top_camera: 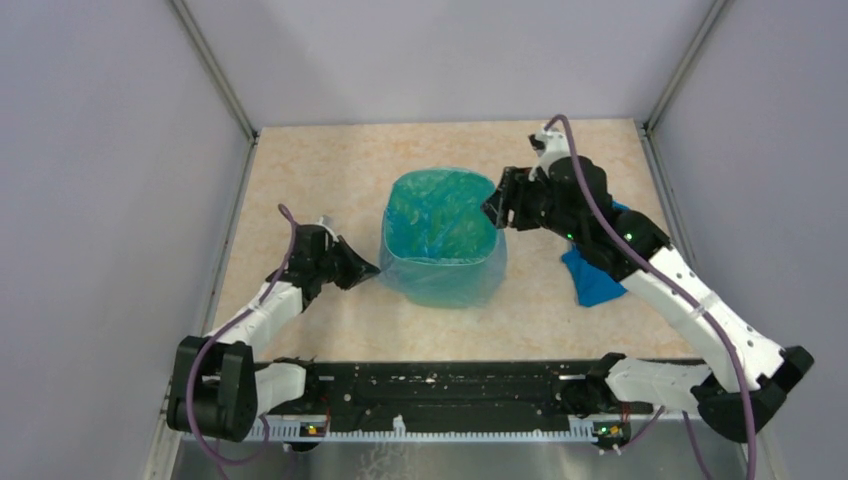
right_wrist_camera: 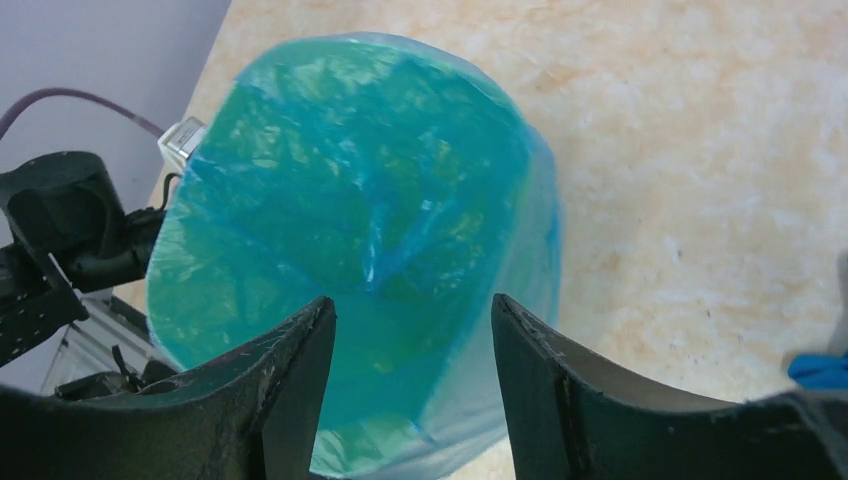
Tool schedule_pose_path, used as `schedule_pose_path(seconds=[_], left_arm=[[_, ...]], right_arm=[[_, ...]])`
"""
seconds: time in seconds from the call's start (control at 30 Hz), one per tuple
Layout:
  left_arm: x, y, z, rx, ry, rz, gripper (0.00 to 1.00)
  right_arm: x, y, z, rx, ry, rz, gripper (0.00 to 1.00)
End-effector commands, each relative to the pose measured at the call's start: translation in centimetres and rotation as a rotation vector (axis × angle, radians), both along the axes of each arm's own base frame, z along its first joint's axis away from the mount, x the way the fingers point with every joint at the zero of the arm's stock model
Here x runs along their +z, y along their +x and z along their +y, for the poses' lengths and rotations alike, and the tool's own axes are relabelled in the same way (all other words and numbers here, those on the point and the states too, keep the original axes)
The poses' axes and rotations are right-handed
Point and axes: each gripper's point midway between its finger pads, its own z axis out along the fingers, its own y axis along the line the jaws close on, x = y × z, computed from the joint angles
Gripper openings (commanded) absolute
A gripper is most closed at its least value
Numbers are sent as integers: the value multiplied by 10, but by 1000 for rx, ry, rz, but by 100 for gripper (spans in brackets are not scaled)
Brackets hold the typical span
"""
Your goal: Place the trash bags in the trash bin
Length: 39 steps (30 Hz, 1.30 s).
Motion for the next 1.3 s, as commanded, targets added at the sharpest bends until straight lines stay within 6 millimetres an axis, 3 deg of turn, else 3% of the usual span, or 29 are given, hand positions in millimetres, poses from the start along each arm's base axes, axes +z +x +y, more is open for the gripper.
schedule_pose_path(seconds=[0.0, 0.13, 0.23, 0.37, 0.73, 1.27], left_arm=[[16, 24, 1, -2, 27, -101, 0], [13, 26, 0, -4, 37, -98, 0], [7, 23, -1, -4, 30, -88, 0], [2, 20, -1, -2, 30, -76, 0], [-7, 13, 3, 4, 45, -65, 0], [-4, 19, 3, -20, 68, -96, 2]], right_arm=[[13, 12, 29, 91, -146, -37, 59], [0, 21, 65, 161, -259, -22, 59], [-23, 24, 89, 222, -335, 13, 61], [-53, 27, 105, 272, -417, 51, 66], [-126, 13, 110, 377, -548, 171, 72], [-176, 19, 112, 379, -621, 265, 71]])
